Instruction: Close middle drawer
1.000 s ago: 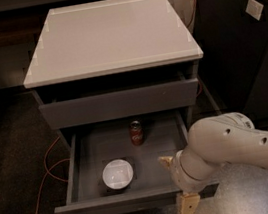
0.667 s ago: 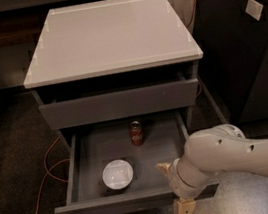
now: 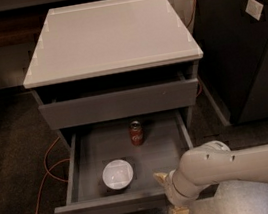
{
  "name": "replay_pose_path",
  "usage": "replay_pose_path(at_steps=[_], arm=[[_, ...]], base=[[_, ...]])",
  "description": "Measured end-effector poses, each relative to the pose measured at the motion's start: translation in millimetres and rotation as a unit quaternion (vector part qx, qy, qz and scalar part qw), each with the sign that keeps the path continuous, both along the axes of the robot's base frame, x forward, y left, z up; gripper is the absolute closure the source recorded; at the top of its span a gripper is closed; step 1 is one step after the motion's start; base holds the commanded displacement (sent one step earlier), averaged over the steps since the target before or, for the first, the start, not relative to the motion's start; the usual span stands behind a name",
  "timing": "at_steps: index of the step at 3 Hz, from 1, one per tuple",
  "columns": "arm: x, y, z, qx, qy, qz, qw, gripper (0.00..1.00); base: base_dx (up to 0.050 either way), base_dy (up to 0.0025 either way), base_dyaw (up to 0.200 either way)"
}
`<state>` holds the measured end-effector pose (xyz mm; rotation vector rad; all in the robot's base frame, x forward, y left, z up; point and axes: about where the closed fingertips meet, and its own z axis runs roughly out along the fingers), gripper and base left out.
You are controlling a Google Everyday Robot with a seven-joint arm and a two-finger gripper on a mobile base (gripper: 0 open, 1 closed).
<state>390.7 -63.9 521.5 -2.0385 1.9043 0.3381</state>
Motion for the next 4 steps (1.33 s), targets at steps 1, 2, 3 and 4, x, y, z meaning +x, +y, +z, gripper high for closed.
replay_pose_path(at_steps=[1,2,3,4], arm=[[0,5,-27,0.008,0.005,0.003,1.0000,0.00],[-1,11,-45,0.014,0.015,0.007,0.9998,0.11],[1,16,-58,0.020,0.027,0.010,0.9994,0.34],[4,20,-63,0.027,0.030,0.010,0.9992,0.57]], base=[[0.000,0.00000,0.000],[0.000,0.00000,0.000],[0.000,0.00000,0.000],[0.000,0.00000,0.000]])
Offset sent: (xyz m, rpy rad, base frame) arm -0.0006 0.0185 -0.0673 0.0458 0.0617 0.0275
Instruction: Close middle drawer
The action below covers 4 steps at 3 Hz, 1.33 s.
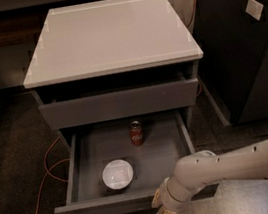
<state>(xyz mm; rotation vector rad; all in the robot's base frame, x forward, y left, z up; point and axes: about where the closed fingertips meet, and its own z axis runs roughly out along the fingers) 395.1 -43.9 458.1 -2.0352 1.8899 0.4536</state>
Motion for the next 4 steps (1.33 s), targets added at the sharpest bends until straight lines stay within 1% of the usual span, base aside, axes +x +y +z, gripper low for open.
replay_pose_path(at_steps=[1,2,3,4], arm=[[3,2,-3,0.001,0.001,-0.001,1.0000,0.81],[7,1,-14,-0.009,0.001,-0.003,0.9999,1.00],[14,2,-25,-0.028,-0.003,-0.008,0.9996,1.00],[20,2,-28,-0.051,-0.017,-0.019,0.9984,1.00]], base=[[0.000,0.00000,0.000],[0.000,0.00000,0.000],[0.000,0.00000,0.000],[0.000,0.00000,0.000]])
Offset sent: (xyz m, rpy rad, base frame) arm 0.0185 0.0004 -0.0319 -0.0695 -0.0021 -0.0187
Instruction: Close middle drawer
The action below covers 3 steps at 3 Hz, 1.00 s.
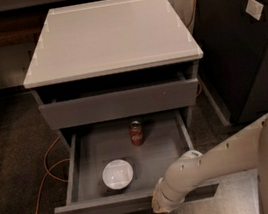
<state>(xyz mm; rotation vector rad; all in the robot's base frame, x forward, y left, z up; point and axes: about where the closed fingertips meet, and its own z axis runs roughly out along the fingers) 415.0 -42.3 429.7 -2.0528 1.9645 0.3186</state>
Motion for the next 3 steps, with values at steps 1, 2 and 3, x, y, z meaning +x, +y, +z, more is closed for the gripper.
replay_pose_path(at_steps=[1,2,3], arm=[[2,4,-1,0.003,-0.003,-0.001,1.0000,1.00],[9,5,-2,0.006,-0.013,-0.008,0.9999,1.00],[19,5,-4,0.007,-0.021,-0.013,0.9997,1.00]], base=[[0.000,0.00000,0.000],[0.000,0.00000,0.000],[0.000,0.00000,0.000]])
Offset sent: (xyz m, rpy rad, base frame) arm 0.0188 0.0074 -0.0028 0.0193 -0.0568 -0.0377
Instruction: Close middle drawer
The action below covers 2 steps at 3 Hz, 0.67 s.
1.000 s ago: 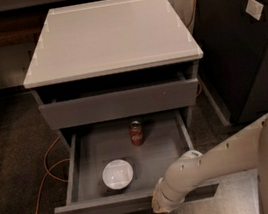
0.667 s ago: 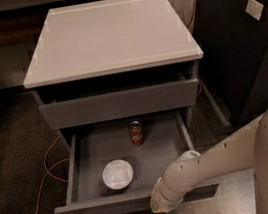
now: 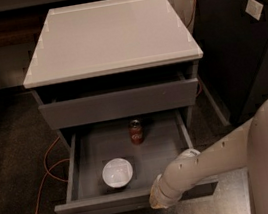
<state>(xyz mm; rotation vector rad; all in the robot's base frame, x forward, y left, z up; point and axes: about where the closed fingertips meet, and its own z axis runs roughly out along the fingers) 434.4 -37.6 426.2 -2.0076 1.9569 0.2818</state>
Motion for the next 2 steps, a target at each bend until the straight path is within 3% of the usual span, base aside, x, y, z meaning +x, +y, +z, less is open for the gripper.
replay_pose_path(at_steps=[1,2], arm=[[0,0,2,0.000,0.000,0.000,1.0000,1.00],[17,-3,1,-0.001,-0.007,-0.006,1.0000,1.00]], base=[[0.000,0.00000,0.000],[0.000,0.00000,0.000]])
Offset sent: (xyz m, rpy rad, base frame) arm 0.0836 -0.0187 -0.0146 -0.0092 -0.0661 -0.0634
